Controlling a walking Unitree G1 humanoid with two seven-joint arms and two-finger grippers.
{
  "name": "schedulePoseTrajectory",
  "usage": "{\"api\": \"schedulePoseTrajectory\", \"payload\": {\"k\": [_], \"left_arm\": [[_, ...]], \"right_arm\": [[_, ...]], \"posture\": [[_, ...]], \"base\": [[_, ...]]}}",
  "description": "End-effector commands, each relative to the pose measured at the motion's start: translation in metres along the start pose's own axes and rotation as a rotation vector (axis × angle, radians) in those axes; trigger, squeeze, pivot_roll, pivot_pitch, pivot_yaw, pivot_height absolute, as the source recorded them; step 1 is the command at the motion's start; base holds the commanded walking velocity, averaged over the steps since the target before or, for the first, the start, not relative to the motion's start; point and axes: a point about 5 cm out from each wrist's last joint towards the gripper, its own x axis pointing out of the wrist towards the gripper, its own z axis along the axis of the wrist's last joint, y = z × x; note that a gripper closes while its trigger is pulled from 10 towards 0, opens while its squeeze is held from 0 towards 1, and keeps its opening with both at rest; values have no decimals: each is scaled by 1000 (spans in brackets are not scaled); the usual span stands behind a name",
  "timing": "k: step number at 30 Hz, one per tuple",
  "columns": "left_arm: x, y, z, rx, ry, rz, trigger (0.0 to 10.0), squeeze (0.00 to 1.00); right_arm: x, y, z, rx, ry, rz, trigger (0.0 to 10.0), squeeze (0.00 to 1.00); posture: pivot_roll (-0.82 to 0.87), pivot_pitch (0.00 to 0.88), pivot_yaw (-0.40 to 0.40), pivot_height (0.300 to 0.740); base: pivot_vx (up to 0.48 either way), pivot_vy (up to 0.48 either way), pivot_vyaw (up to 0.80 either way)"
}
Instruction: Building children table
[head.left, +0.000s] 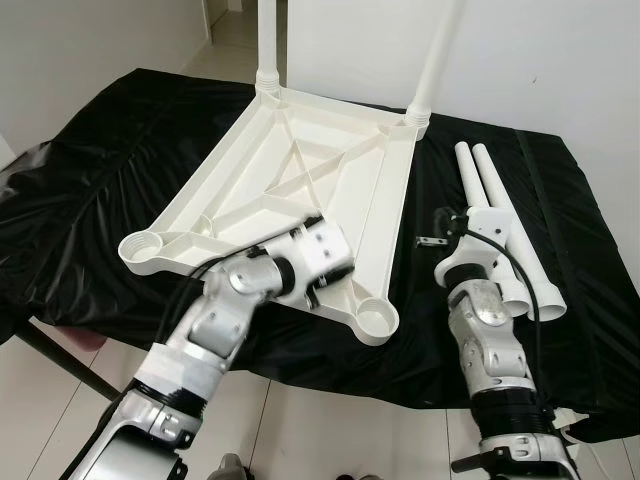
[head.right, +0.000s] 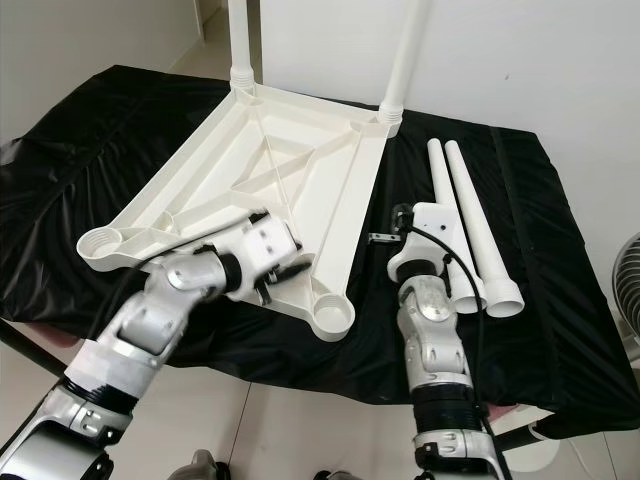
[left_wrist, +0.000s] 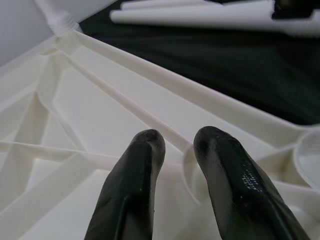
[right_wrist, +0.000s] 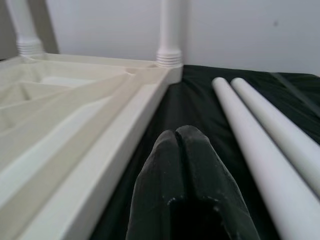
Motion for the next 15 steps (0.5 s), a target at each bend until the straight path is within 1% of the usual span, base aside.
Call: {"api": "schedulePoseTrajectory", "payload": {"k": [1, 4, 5, 7, 9, 10, 12, 14, 15], "left_arm": [[-4, 16, 2, -84, -44, 207, 10000, 0], [-11, 23, 2, -178, -78, 269, 10000, 0], [-13, 24, 1, -221, -84, 267, 10000, 0], [-15, 24, 0, -234, -90, 267, 10000, 0], [-16, 23, -1, -275, -97, 250, 10000, 0], [-16, 23, -1, -275, -97, 250, 10000, 0], [-16, 22, 0, -300, -105, 251, 10000, 0], [-16, 20, 0, -285, -98, 251, 10000, 0], [-16, 20, 0, -285, -98, 251, 10000, 0]], "right_arm": [[3, -9, -4, -25, 32, -56, 10000, 0], [7, -17, -3, -33, 41, -95, 10000, 0], [9, -22, -4, -31, 46, -119, 10000, 1000], [10, -25, -4, -26, 49, -128, 10000, 1000], [13, -30, -4, -63, 59, -169, 10000, 1000], [13, -30, -4, -63, 59, -169, 10000, 1000], [17, -37, -4, -78, 75, -208, 10000, 1000], [22, -43, -4, -64, 112, -240, 10000, 1000], [22, -43, -4, -64, 112, -240, 10000, 1000]], "posture": [[98, 85, -48, 740], [104, 82, -49, 740], [111, 78, -52, 740], [111, 78, -52, 740], [115, 76, -55, 740], [115, 76, -55, 740], [117, 67, -56, 740], [118, 64, -57, 740], [118, 64, -57, 740]], "base": [[0, 0, 0], [0, 0, 0], [0, 0, 0], [0, 0, 0], [0, 0, 0], [0, 0, 0], [0, 0, 0], [0, 0, 0], [0, 0, 0]]}}
